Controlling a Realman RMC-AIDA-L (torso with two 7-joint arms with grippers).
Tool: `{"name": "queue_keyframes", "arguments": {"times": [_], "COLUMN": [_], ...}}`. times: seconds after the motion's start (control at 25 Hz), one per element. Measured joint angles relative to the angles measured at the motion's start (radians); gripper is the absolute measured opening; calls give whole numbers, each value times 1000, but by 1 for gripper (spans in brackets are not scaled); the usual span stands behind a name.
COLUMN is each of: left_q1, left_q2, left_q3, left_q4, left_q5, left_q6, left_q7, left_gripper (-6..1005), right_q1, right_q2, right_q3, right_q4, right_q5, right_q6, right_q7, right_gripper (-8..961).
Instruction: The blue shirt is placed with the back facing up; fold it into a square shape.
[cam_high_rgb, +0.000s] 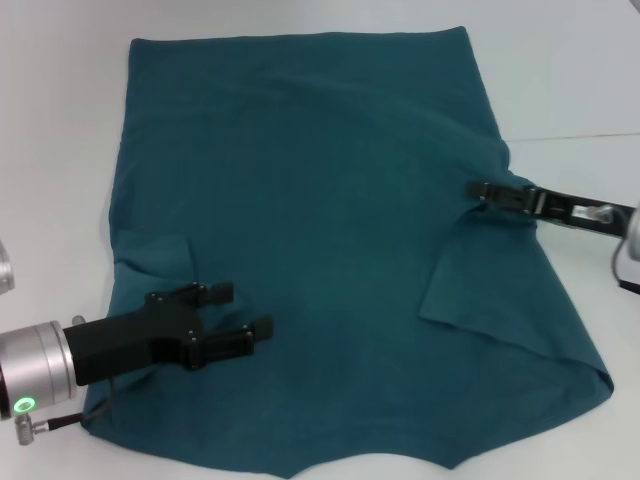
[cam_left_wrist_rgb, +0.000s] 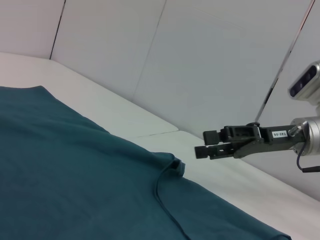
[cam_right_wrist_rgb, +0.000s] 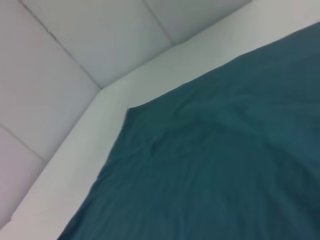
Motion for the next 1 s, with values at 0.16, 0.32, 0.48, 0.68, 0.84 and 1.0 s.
{"name": "queue_keyframes", "arguments": {"times": [0.16,0.32,0.48,0.68,0.84,1.0], "left_q1": [0,2,6,19,38,49], "left_q2": [0,0,0,4,17,30], "left_q3": [0,0,0,-20,-38,-54], "left_q4": [0,0,3,17,52,105], "left_q5": [0,0,2,8,13,42], "left_q6": [7,10,10,-4,-11,-21], "left_q7": [-15,-31,-67,-108,-163,-272], "left_gripper": [885,885,885,885,885,885], "right_q1": [-33,-59,-74,-65,-47,-26], "right_q2": [-34,-41,-47,-37,-22,-14], "right_q3": [-3,6,8,1,4,2], "right_q4": [-10,-39,-52,-52,-43,-41], "right_q5": [-8,-1,0,1,2,3], "right_q6": [-98,-189,-269,-314,-303,-295], "right_q7": [-7,-38,-51,-57,-53,-47], "right_gripper": [761,920,925,923,921,919]}}
